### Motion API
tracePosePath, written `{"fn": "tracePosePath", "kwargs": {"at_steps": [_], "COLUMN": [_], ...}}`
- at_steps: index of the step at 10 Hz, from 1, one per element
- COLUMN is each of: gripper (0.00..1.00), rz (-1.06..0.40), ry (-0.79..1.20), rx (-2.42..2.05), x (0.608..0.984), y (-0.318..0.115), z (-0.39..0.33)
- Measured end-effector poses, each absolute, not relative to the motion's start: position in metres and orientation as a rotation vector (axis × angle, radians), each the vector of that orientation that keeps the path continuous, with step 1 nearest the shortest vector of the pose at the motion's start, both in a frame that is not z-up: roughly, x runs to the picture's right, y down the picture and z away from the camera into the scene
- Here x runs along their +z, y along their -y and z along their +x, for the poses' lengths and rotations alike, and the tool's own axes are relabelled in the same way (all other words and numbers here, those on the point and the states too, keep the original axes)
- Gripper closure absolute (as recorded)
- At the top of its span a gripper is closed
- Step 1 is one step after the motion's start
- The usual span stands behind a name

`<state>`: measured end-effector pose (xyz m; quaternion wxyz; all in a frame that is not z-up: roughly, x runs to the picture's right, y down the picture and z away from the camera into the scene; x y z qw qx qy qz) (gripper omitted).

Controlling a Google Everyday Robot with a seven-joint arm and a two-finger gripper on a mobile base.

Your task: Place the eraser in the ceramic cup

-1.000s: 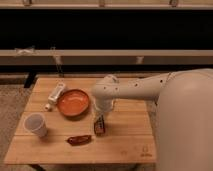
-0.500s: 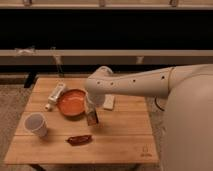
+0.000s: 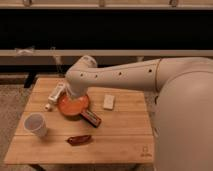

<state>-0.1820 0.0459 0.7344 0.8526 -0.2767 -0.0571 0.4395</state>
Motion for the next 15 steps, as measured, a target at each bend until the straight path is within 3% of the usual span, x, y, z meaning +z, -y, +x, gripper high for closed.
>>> {"fn": "tracePosePath", "kwargs": {"at_steps": [2, 9, 15], "gripper": [0.95, 0.23, 0.20], "rz": [-0.591, -0.762, -0.841], "ry": [0.154, 0.211, 0.125], "rx": [0.866, 0.666, 0.713], "x": [0.732, 0.712, 0.758], "y": [-0.042, -0.112, -0.166], "z": [-0.195, -0.153, -0.115]}}
